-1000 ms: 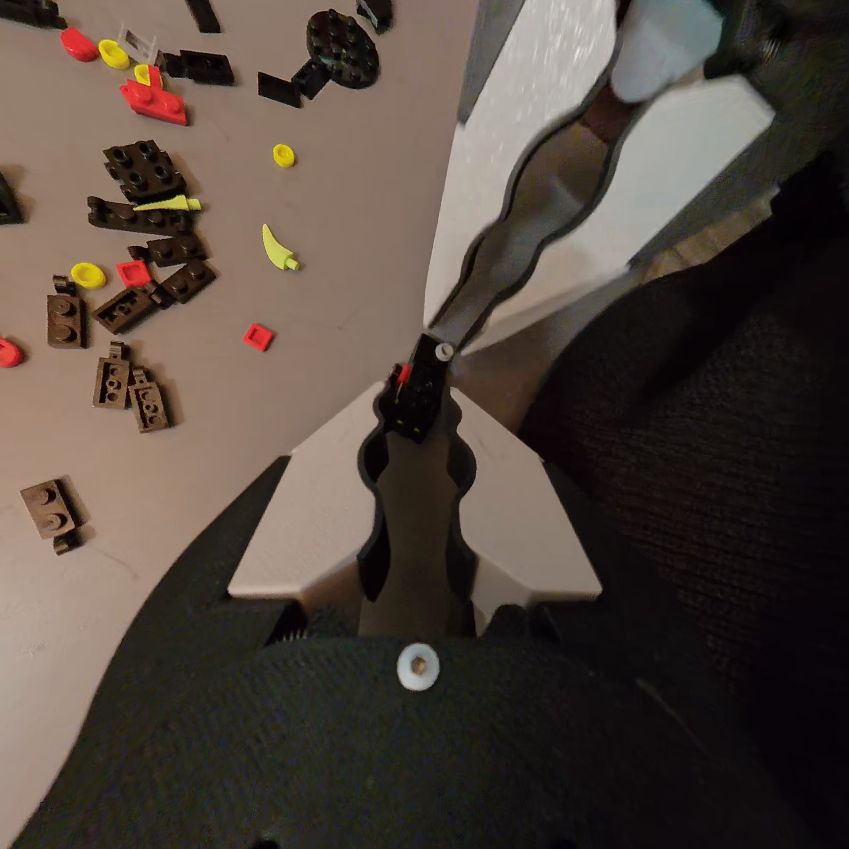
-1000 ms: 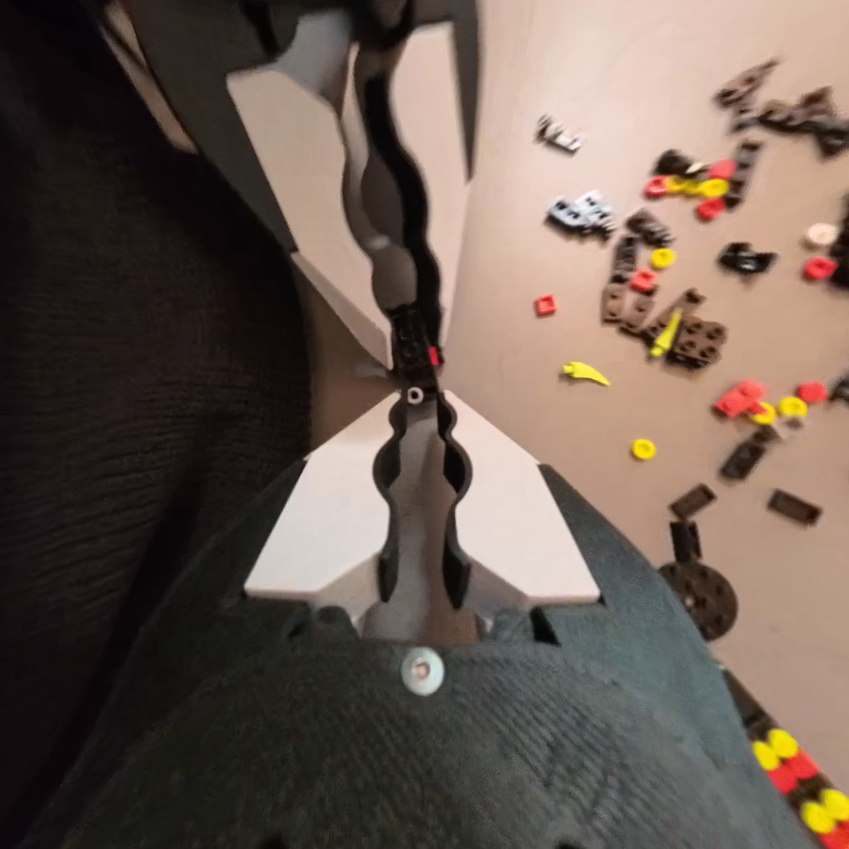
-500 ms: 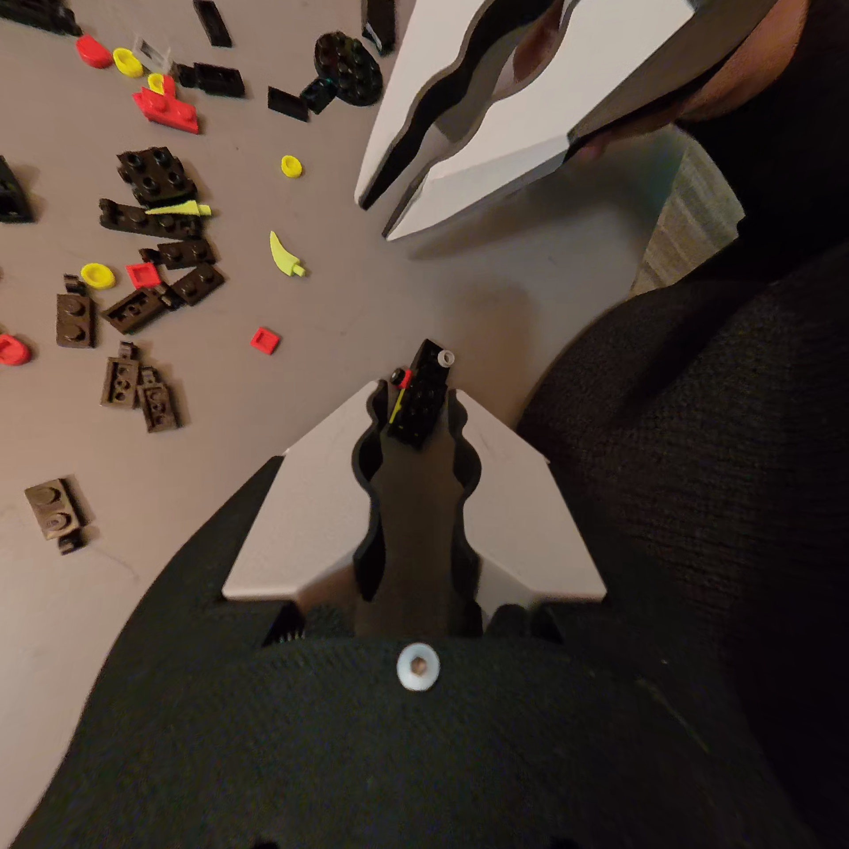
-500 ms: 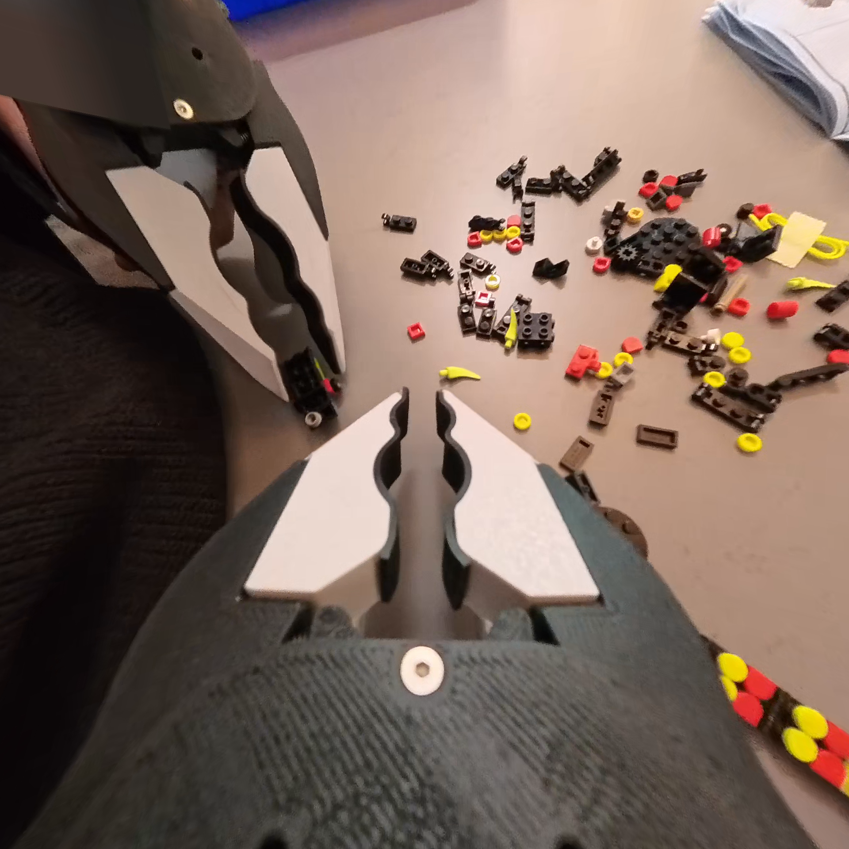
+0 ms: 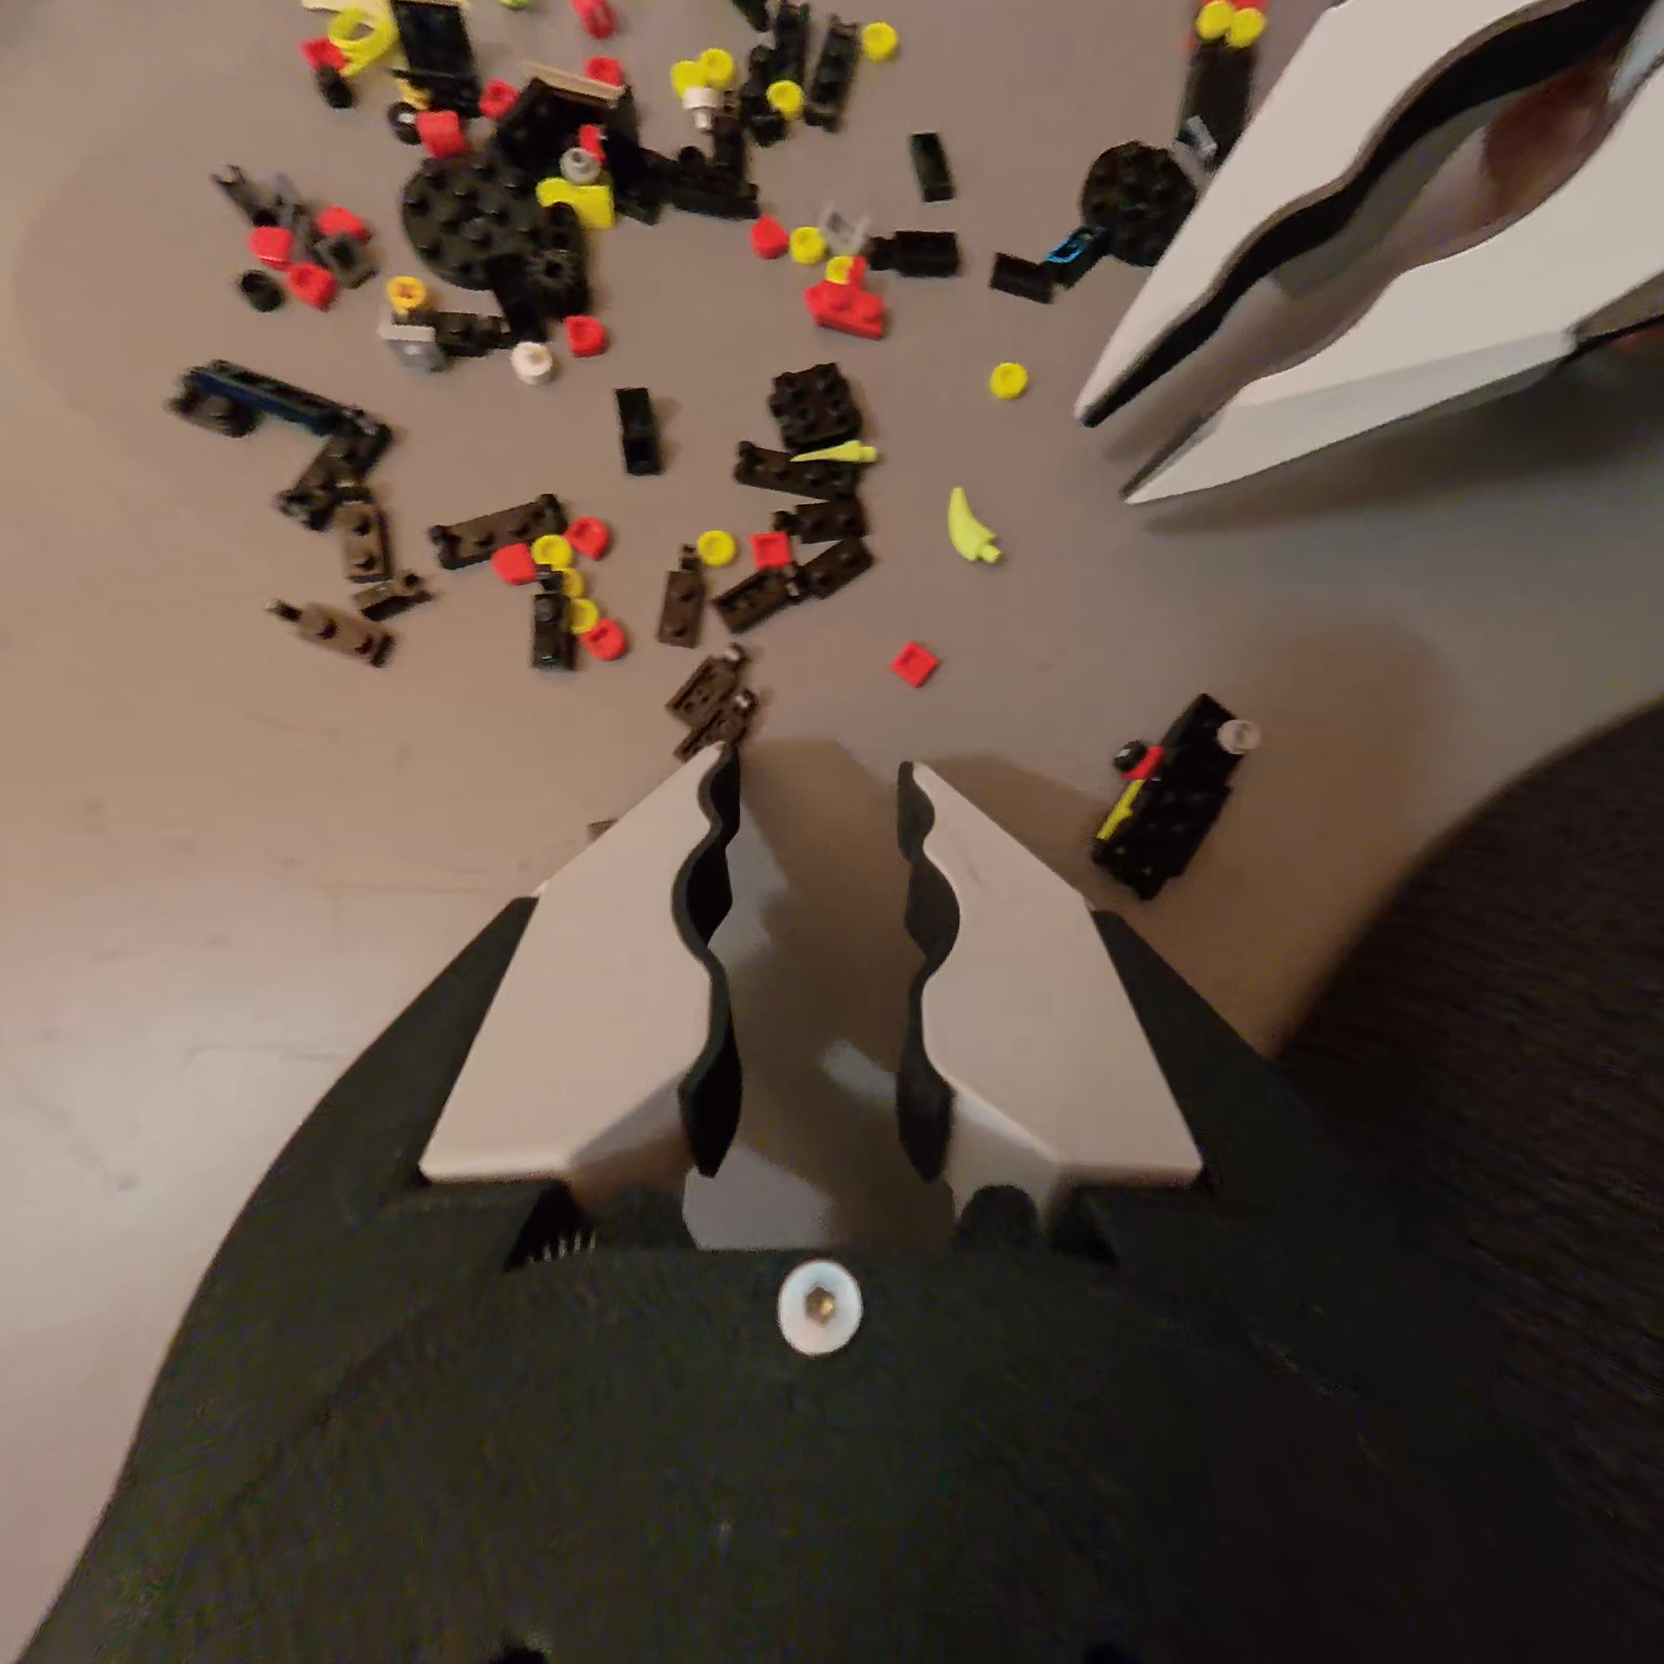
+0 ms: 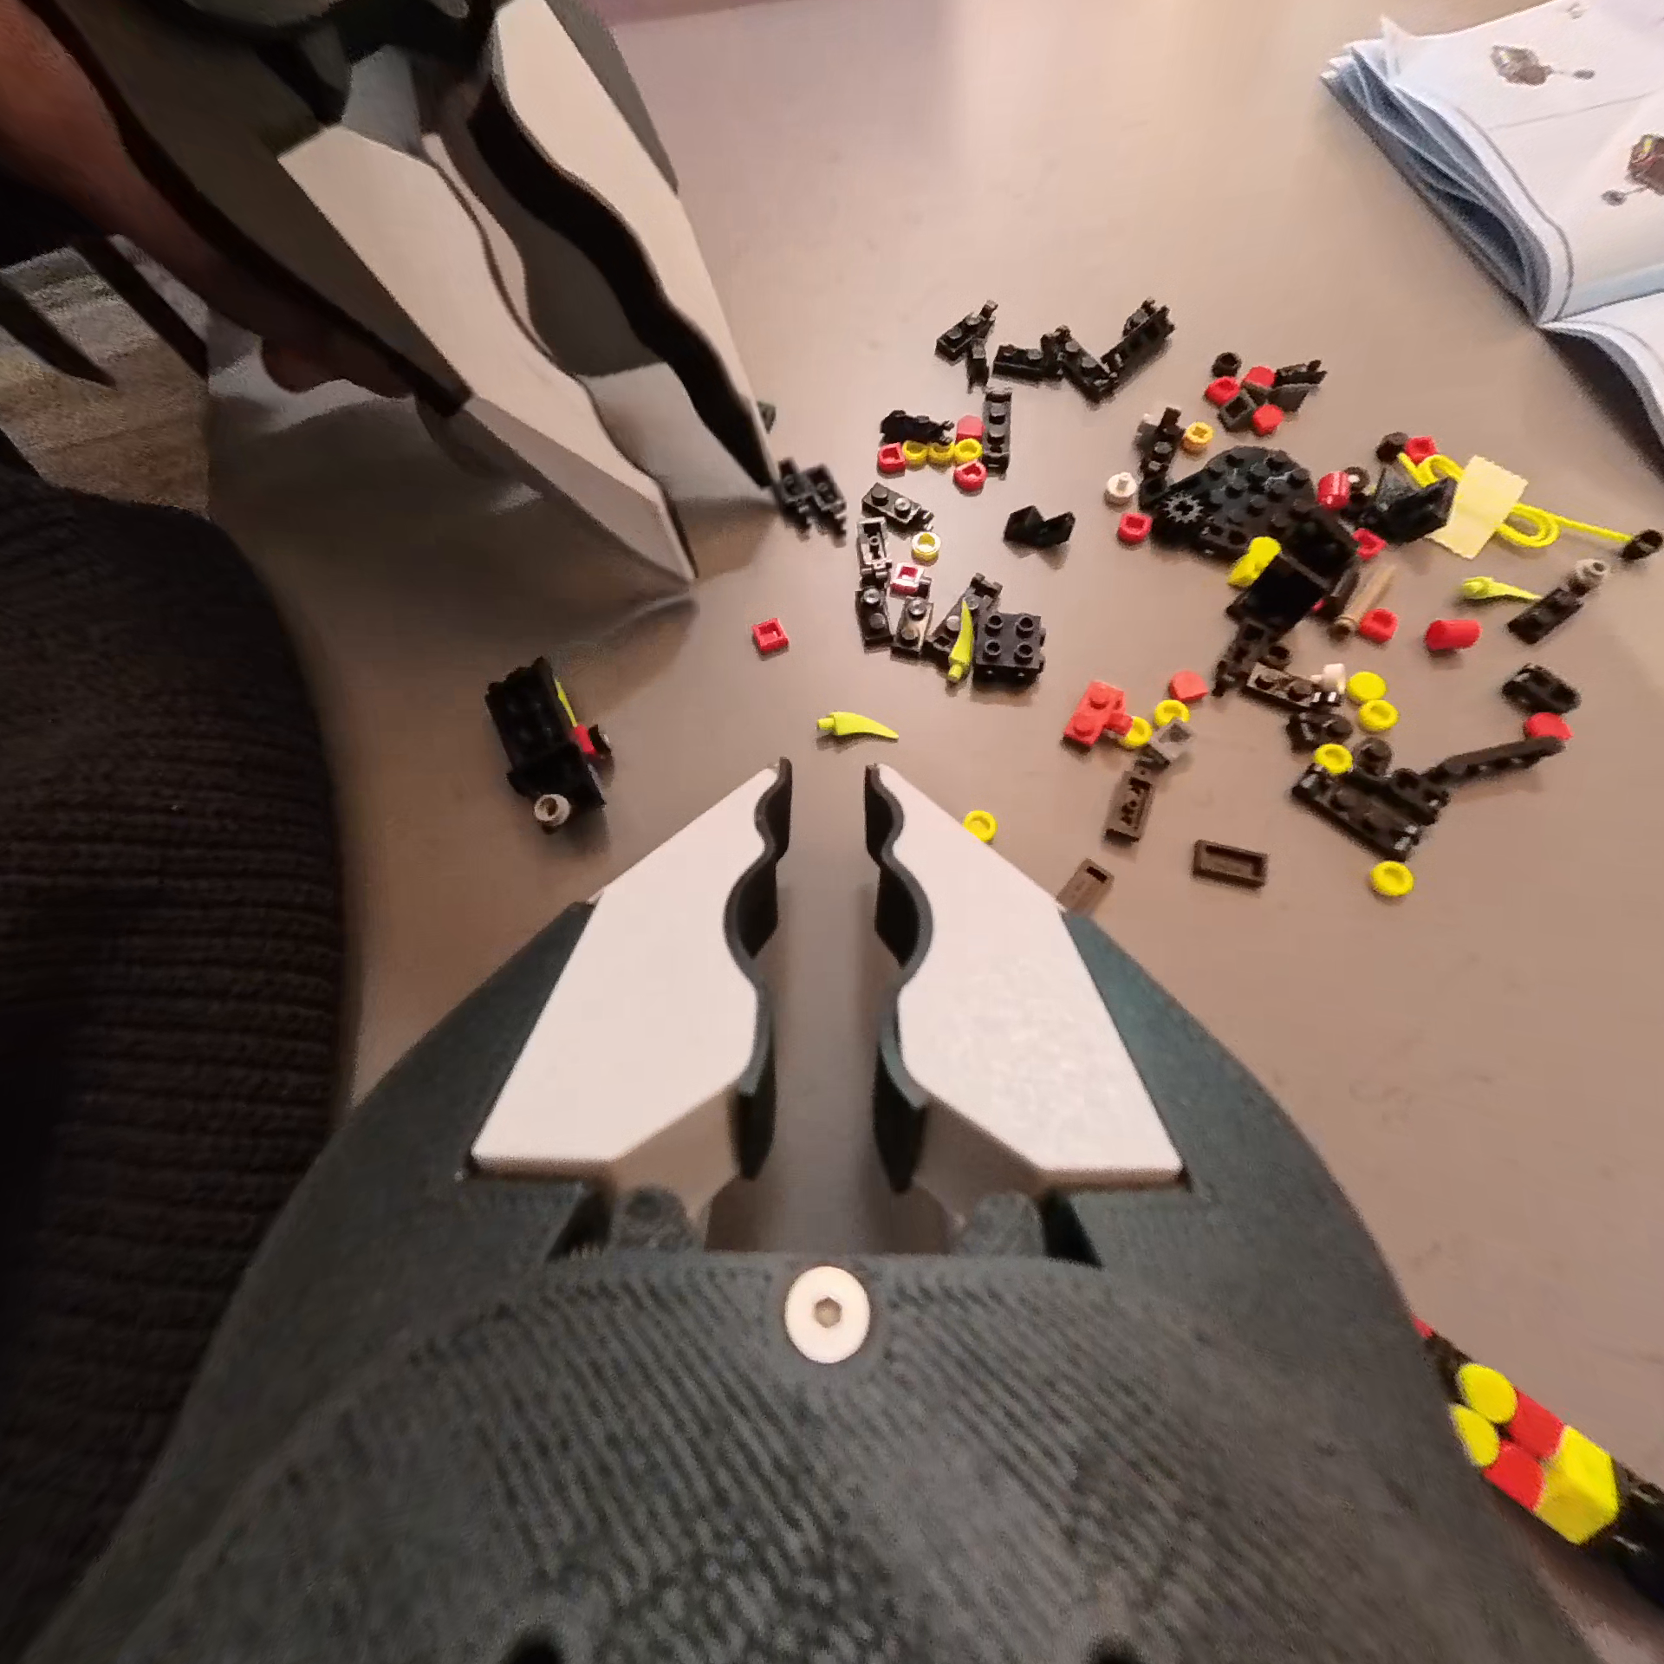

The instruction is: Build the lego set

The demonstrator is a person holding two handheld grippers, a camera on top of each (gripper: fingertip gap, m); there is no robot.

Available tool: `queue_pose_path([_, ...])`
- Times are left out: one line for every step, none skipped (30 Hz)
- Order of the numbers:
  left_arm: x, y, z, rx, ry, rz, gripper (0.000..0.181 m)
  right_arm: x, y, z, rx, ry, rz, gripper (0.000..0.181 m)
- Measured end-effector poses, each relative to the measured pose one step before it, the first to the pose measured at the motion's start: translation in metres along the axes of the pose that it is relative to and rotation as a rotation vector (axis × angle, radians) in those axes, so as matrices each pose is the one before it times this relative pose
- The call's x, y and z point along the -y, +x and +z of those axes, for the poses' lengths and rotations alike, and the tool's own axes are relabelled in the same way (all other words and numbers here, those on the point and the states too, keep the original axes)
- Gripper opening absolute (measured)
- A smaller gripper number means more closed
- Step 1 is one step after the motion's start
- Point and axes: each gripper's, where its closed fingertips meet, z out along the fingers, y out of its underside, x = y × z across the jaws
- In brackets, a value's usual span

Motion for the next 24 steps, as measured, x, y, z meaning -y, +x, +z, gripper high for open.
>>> queue_pose_path([-0.00045,-0.00561,0.00002,0.0411,-0.0092,0.0181,0.033,0.00029,-0.00035,-0.00035,-0.0030,0.0013,-0.0031,0.014])
queue_pose_path([-0.00040,-0.00649,0.00023,0.0496,-0.0138,0.0258,0.033,0.00049,-0.00048,-0.00040,-0.0019,0.0026,-0.0032,0.014])
queue_pose_path([-0.00042,-0.00856,0.00049,0.0661,-0.0196,0.0362,0.034,0.00087,-0.00051,-0.00062,-0.0023,0.0045,-0.0031,0.014])
queue_pose_path([0.00066,-0.00760,0.00019,0.0624,-0.0190,0.0436,0.037,0.00123,-0.00009,-0.00069,-0.0037,0.0062,-0.0033,0.014])
queue_pose_path([0.00093,-0.00873,-0.00012,0.0699,-0.0264,0.0438,0.036,0.00129,0.00015,-0.00075,-0.0039,0.0072,-0.0027,0.014])
queue_pose_path([0.00036,-0.00800,0.00008,0.0661,-0.0319,0.0500,0.037,0.00129,0.00055,-0.00058,-0.0045,0.0069,-0.0018,0.014])
queue_pose_path([-0.00019,-0.00663,-0.00011,0.0562,-0.0329,0.0475,0.038,0.00093,0.00111,-0.00069,-0.0064,0.0050,-0.0015,0.014])
queue_pose_path([0.00003,-0.00601,-0.00059,0.0502,-0.0270,0.0417,0.038,0.00060,0.00163,-0.00067,-0.0074,0.0038,-0.0009,0.014])
queue_pose_path([0.00063,-0.00459,-0.00082,0.0408,-0.0217,0.0389,0.039,0.00038,0.00183,-0.00039,-0.0072,0.0031,0.0013,0.013])
queue_pose_path([0.00175,-0.00329,-0.00101,0.0296,-0.0131,0.0308,0.039,-0.00025,0.00130,-0.00012,-0.0026,0.0008,0.0036,0.014])
queue_pose_path([0.00229,-0.00227,-0.00093,0.0208,-0.0064,0.0237,0.039,-0.00019,0.00085,0.00018,0.0004,-0.0010,0.0055,0.014])
queue_pose_path([0.00317,-0.00099,-0.00094,0.0100,0.0016,0.0158,0.038,0.00054,0.00029,0.00005,0.0012,0.0014,0.0045,0.014])
queue_pose_path([0.00283,0.00055,-0.00107,-0.0017,0.0036,0.0085,0.038,0.00191,0.00002,-0.00002,0.0004,0.0063,0.0008,0.014])
queue_pose_path([0.00228,0.00077,-0.00078,-0.0031,0.0027,0.0051,0.038,0.00262,-0.00033,-0.00012,-0.0006,0.0083,-0.0027,0.014])
queue_pose_path([0.00160,-0.00071,-0.00092,0.0088,0.0024,0.0068,0.038,0.00246,-0.00079,0.00028,-0.0005,0.0064,-0.0051,0.014])
queue_pose_path([0.00023,-0.00082,-0.00063,0.0128,-0.0025,0.0120,0.038,0.00143,-0.00072,0.00054,-0.0015,0.0025,-0.0071,0.014])
queue_pose_path([-0.00093,0.00009,-0.00032,0.0073,-0.0078,0.0105,0.038,0.00037,-0.00067,0.00099,-0.0028,-0.0020,-0.0076,0.014])
queue_pose_path([-0.00095,0.00131,-0.00015,-0.0016,-0.0076,0.0051,0.039,-0.00033,-0.00081,0.00119,-0.0009,-0.0047,-0.0069,0.014])
queue_pose_path([-0.00046,0.00215,-0.00012,-0.0085,-0.0034,0.0010,0.039,-0.00036,-0.00096,0.00114,0.0010,-0.0048,-0.0054,0.014])
queue_pose_path([0.00002,0.00211,-0.00013,-0.0097,0.0003,-0.0007,0.040,0.00011,-0.00070,0.00099,0.0004,-0.0026,-0.0046,0.014])
queue_pose_path([0.00025,0.00066,-0.00041,-0.0005,0.0037,-0.0001,0.040,0.00066,-0.00035,0.00073,-0.0004,0.0000,-0.0043,0.014])
queue_pose_path([-0.00011,-0.00028,-0.00060,0.0046,0.0043,0.0014,0.040,0.00082,-0.00014,0.00044,-0.0004,0.0015,-0.0032,0.014])
queue_pose_path([-0.00014,-0.00027,-0.00062,0.0022,0.0072,-0.0007,0.040,0.00057,-0.00004,0.00028,-0.0004,0.0013,-0.0010,0.015])
queue_pose_path([0.00004,-0.00010,-0.00069,-0.0035,0.0116,-0.0085,0.040,0.00042,-0.00003,0.00021,-0.0004,0.0016,0.0008,0.015])
